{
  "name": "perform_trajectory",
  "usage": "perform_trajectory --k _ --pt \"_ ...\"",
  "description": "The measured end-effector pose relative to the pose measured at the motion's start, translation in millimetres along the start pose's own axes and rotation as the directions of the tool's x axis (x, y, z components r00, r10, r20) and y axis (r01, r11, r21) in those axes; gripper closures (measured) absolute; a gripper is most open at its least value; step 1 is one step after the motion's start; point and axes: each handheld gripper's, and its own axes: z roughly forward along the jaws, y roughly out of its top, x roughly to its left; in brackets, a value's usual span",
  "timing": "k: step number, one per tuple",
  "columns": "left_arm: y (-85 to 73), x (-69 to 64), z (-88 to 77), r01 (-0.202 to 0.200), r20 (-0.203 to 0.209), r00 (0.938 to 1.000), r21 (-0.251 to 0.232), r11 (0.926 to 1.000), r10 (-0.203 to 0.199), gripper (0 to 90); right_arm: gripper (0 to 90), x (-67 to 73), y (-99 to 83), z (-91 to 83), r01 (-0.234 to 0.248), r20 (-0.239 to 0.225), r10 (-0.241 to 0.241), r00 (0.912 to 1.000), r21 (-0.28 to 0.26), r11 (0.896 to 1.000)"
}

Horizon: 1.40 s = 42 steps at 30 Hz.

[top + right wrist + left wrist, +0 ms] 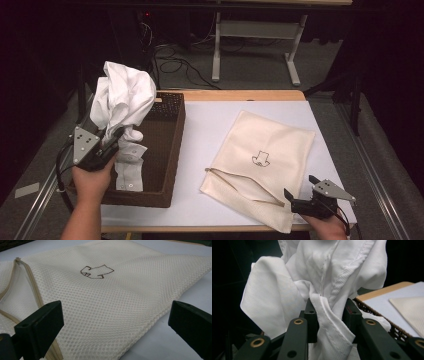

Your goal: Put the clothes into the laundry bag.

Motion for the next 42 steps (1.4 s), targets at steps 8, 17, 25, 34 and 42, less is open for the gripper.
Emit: perform_trajectory --k 8,17,25,34,42 --pt "12.0 -7.2 -7.2 0.052 -0.039 0.9977 -0.067 0.9964 -0.055 70.0 1.1 -0.4 0.2 -0.9 -0.004 0.005 0.004 1.0000 0.000 1.000" --pt "25.5 -17.0 -14.4 0.001 -0.031 0.9995 -0.120 0.9928 -0.005 70.1 1.1 0.5 1.0 -2.1 -0.003 0.006 0.004 1.0000 -0.005 1.000" --pt "40.8 -28.7 -16.0 -0.027 -0.025 0.9994 -0.166 0.9857 0.024 70.0 1.2 0.0 1.4 -2.7 -0.002 0.005 0.002 1.0000 -0.009 1.000" --pt "57.4 -37.1 -19.9 -0.023 -0.015 0.9997 -0.215 0.9764 0.020 70.0 1.5 -0.2 2.0 -4.1 0.000 0.006 0.000 1.0000 -0.018 1.000" --pt "71.8 -50.0 -20.1 -0.025 0.008 0.9996 -0.251 0.9676 0.028 70.1 1.5 0.2 2.1 -3.8 0.002 0.004 -0.002 1.0000 -0.017 1.000"
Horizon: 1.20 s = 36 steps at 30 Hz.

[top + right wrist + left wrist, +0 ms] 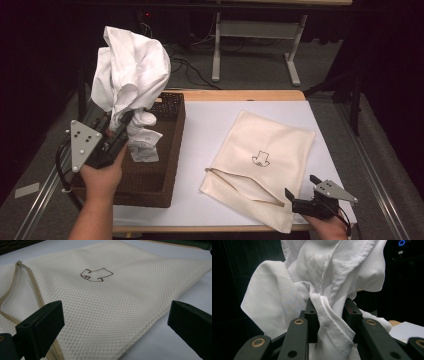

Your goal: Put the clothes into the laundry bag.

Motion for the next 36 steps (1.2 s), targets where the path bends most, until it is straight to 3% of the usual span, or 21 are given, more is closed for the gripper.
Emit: perform_trajectory --k 13,24,36 --pt "12.8 -25.1 13.2 0.008 0.041 0.9991 -0.031 0.9995 -0.007 70.1 1.6 0.1 0.4 -1.3 -0.002 0.002 0.002 1.0000 -0.005 1.000" --pt "26.6 -58.1 27.7 0.020 0.109 0.9939 -0.060 0.9980 -0.013 70.2 2.0 0.2 0.0 -0.3 0.003 0.001 -0.003 1.0000 -0.006 1.000" --pt "41.3 -108.1 49.3 0.031 0.211 0.9775 -0.092 0.9953 -0.012 70.2 2.0 -1.1 0.1 -4.0 -0.010 0.004 0.010 0.9999 -0.016 1.000"
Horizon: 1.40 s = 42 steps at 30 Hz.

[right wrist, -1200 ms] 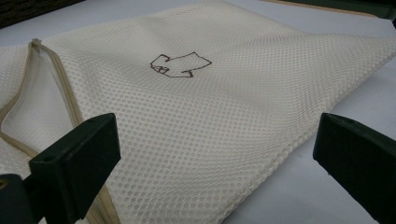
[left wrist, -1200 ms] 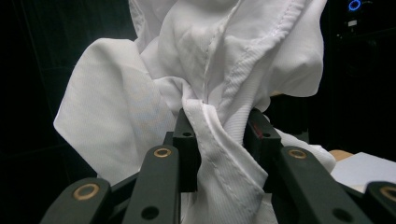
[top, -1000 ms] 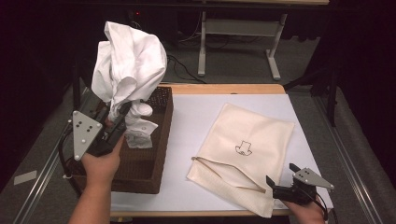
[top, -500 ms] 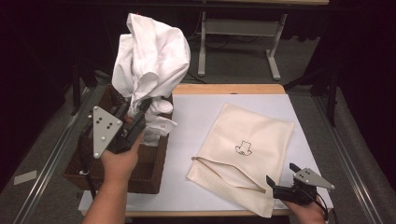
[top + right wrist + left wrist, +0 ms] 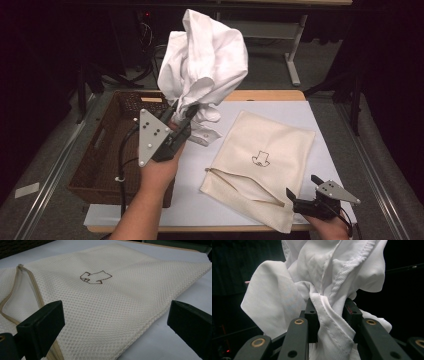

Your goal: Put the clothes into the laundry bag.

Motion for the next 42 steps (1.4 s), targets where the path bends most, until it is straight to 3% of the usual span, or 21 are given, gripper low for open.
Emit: perform_trajectory --k 10,19,25,33,36,42 --pt "3.1 -32.7 17.5 0.023 0.080 0.9965 -0.014 0.9996 -0.022 70.2 2.0 0.2 1.2 -1.1 0.009 -0.003 -0.009 1.0000 -0.009 1.000" --pt "-3.6 -41.5 15.6 0.041 0.113 0.9928 -0.010 0.9991 -0.039 70.2 3.6 -0.2 1.5 -0.7 0.019 -0.005 -0.019 0.9998 -0.015 1.000" --pt "-8.6 -39.4 1.7 0.041 0.113 0.9928 -0.007 0.9992 -0.039 70.2 3.6 1.3 1.7 -0.9 0.025 -0.002 -0.025 0.9997 -0.017 1.000" --pt "-25.6 -27.2 -33.9 0.063 0.089 0.9939 0.025 0.9977 -0.065 70.2 5.7 2.0 1.2 -0.2 0.023 -0.011 -0.023 0.9997 -0.012 1.000" --pt "-30.5 -24.7 -40.8 0.051 0.082 0.9952 0.030 0.9983 -0.053 70.1 6.0 2.3 1.3 0.2 0.032 -0.012 -0.032 0.9994 -0.014 0.999" --pt "-47.2 -25.7 -60.6 0.079 0.094 0.9917 0.088 0.9929 -0.087 70.1 8.4 3.5 1.3 1.7 0.040 -0.020 -0.040 0.9990 -0.010 0.999"
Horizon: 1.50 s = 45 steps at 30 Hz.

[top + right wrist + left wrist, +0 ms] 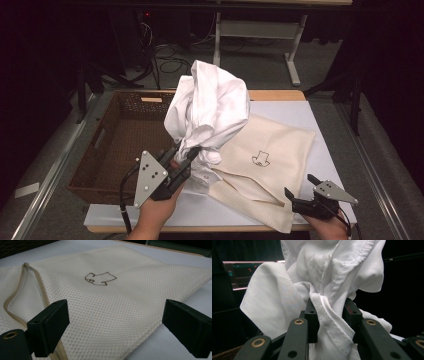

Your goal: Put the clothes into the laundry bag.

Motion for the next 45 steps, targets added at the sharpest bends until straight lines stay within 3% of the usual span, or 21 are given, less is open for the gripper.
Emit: perform_trajectory --k 2,6,9,20,25,32,39,45 --pt "-6.7 -2.6 -3.4 0.010 0.011 0.9999 0.016 0.9998 -0.011 70.1 9.2 0.5 0.0 -0.5 0.002 0.002 -0.002 1.0000 -0.001 1.000" --pt "-16.9 -8.0 -5.4 -0.012 0.020 0.9997 0.038 0.9992 0.011 70.0 10.3 1.2 -0.1 -0.8 0.001 0.001 -0.001 1.0000 0.000 1.000" --pt "-32.0 -17.8 -8.4 0.024 0.059 0.9979 0.068 0.9974 -0.028 70.0 12.9 1.5 0.2 -1.0 0.008 -0.007 -0.008 0.9999 -0.005 1.000" --pt "-62.1 -29.9 -13.8 0.039 0.104 0.9932 0.127 0.9912 -0.052 69.8 15.9 5.4 1.1 0.2 0.001 -0.024 -0.001 0.9997 -0.005 1.000" --pt "-77.5 -34.2 -11.5 0.040 0.154 0.9858 0.167 0.9851 -0.067 69.8 17.3 7.2 2.1 -0.2 -0.013 -0.030 0.012 0.9995 -0.001 1.000" --pt "-84.5 -39.4 -7.1 0.033 0.177 0.9818 0.195 0.9802 -0.068 69.7 18.5 13.0 5.1 2.4 -0.005 -0.041 0.005 0.9991 0.005 1.000" --pt "-86.8 -40.9 -5.7 0.028 0.183 0.9809 0.204 0.9785 -0.067 70.1 28.2 20.1 11.4 9.0 -0.009 -0.075 0.012 0.9971 0.037 0.999" --pt "-88.5 -39.0 -7.0 0.035 0.168 0.9832 0.208 0.9776 -0.071 70.1 24.4 27.7 21.1 24.6 0.008 -0.106 -0.001 0.9943 0.064 0.998"
